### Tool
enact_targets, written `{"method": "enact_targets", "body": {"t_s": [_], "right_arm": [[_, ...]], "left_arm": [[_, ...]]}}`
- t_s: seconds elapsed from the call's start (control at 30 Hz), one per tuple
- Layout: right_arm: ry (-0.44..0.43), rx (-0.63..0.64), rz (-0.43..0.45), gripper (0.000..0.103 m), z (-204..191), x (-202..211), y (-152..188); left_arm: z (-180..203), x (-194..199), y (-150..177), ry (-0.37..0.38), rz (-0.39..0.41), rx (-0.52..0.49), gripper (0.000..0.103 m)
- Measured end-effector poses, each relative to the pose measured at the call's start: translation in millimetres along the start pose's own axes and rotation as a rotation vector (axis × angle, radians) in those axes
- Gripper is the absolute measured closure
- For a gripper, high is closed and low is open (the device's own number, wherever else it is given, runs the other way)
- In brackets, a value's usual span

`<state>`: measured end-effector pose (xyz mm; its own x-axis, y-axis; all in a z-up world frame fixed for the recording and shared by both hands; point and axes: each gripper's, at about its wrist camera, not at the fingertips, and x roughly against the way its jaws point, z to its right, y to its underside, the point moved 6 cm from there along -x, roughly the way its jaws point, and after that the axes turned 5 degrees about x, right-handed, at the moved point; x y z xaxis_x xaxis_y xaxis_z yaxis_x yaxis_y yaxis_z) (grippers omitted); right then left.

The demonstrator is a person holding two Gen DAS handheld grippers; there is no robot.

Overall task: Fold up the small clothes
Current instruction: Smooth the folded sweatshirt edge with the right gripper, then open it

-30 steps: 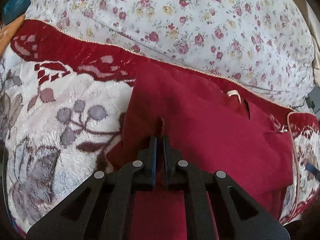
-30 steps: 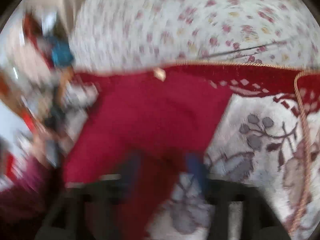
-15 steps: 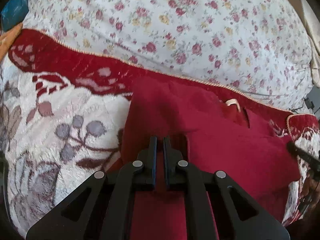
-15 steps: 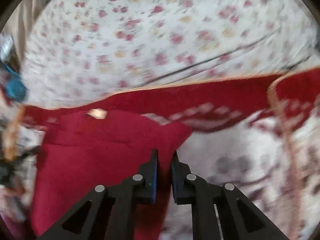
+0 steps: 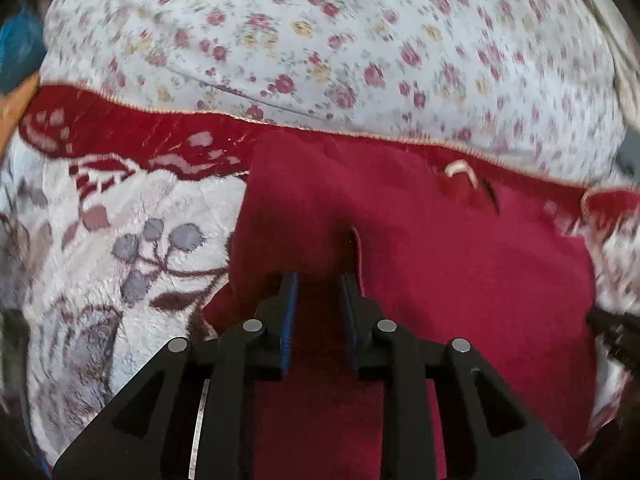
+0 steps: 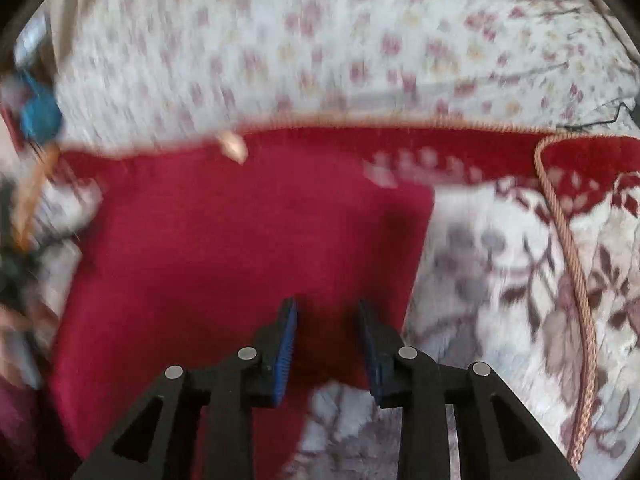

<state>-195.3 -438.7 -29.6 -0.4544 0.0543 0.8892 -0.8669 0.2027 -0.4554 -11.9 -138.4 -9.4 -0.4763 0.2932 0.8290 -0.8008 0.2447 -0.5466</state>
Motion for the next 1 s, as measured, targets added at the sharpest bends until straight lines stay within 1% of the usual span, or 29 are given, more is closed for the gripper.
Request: {"method": "enact_targets", "body": {"t_s": [0.03, 0.07, 0.1, 0.13, 0.17, 0.2, 0.23, 0.27, 0.3, 0.33, 0.43, 0.47, 0.53, 0.6, 0.63, 0.7, 0.73, 0.77, 0.8, 0.83, 0.87, 0.9, 0.93, 1.0], "right_arm": [[0.02, 0.016, 0.012, 0.074, -0.5, -5.3, 1.8], [0.036, 0.03, 0.036, 0.074, -2.4, -3.4, 0.6], [0.04, 0.03, 0.032, 0.074, -4.7, 2.3, -1.4], [0.024, 0.016, 0.04, 0.074, -5.4, 9.7, -2.4], [-0.011, -0.011, 0.061, 0.072, -3.6, 16.1, -3.6], [-0.07, -0.059, 0.095, 0.066, -3.1, 28.8, -2.6], [-0.106, -0.087, 0.105, 0.053, -3.3, 33.4, 0.7], [-0.132, -0.104, 0.106, 0.05, -3.9, 39.4, 5.9], [-0.134, -0.102, 0.103, 0.049, -5.2, 43.4, 12.0], [-0.12, -0.093, 0.1, 0.049, -6.7, 44.1, 17.2], [-0.037, -0.09, 0.082, 0.049, -3.8, 38.9, 25.5], [-0.037, -0.111, 0.081, 0.049, -1.1, 36.2, 25.5], [-0.073, -0.148, 0.099, 0.049, 4.2, 29.9, 23.5], [-0.059, -0.174, 0.036, 0.049, 13.2, 12.5, 28.1], [-0.08, -0.199, 0.012, 0.049, 14.9, 8.5, 33.0], [-0.18, -0.245, 0.045, 0.049, 13.4, 14.7, 38.3], [-0.195, -0.251, 0.05, 0.049, 12.5, 17.3, 39.6], [-0.194, -0.244, 0.054, 0.049, 10.3, 18.2, 40.3], [-0.178, -0.217, 0.055, 0.049, 5.8, 17.7, 40.4], [-0.163, -0.199, 0.054, 0.049, 2.6, 16.0, 41.3], [-0.155, -0.184, 0.054, 0.049, -1.6, 12.9, 42.3], [-0.16, -0.18, 0.059, 0.049, -4.4, 10.3, 43.2], [-0.163, -0.178, 0.068, 0.049, -7.5, 7.1, 43.9], [-0.138, -0.158, 0.081, 0.051, -10.0, 7.1, 43.9]], "left_arm": [[1.0, -0.2, 1.8, -0.016, 0.004, -0.019, 0.082], [0.4, 1.9, 2.5, -0.017, 0.003, -0.015, 0.082], [-1.2, 4.5, 3.0, -0.007, -0.001, -0.003, 0.082], [-3.2, 7.8, 3.5, 0.01, -0.005, 0.015, 0.082], [-6.0, 12.9, 4.1, 0.031, -0.01, 0.036, 0.082], [-7.1, 16.8, 4.2, 0.041, -0.012, 0.046, 0.082], [-8.1, 20.4, 4.5, 0.05, -0.013, 0.053, 0.082], [-8.7, 25.3, 5.1, 0.058, -0.008, 0.058, 0.082], [-9.4, 31.0, 6.8, 0.067, 0.001, 0.066, 0.082], [-7.9, 34.0, 8.2, 0.07, 0.003, 0.072, 0.082], [-4.9, 41.2, 18.5, 0.08, -0.013, 0.082, 0.082], [-2.5, 44.9, 23.6, 0.078, -0.016, 0.072, 0.082], [0.5, 51.7, 30.5, 0.073, -0.016, 0.053, 0.082], [0.9, 62.6, 37.6, 0.078, -0.006, 0.045, 0.082], [0.0, 67.1, 40.2, 0.082, -0.003, 0.047, 0.082], [-3.2, 75.3, 46.2, 0.081, -0.002, 0.053, 0.082], [-4.9, 78.7, 48.8, 0.081, -0.001, 0.06, 0.081], [-6.1, 80.8, 50.6, 0.085, 0.0, 0.068, 0.074], [-7.3, 83.6, 53.0, 0.095, 0.0, 0.081, 0.063], [-8.0, 85.9, 54.9, 0.106, 0.002, 0.093, 0.059], [-8.4, 88.6, 57.2, 0.12, 0.004, 0.106, 0.057], [-8.3, 90.6, 59.3, 0.127, 0.002, 0.113, 0.056], [-7.8, 92.2, 61.0, 0.127, -0.001, 0.112, 0.056], [-8.3, 94.7, 64.5, 0.117, -0.001, 0.102, 0.056]]}}
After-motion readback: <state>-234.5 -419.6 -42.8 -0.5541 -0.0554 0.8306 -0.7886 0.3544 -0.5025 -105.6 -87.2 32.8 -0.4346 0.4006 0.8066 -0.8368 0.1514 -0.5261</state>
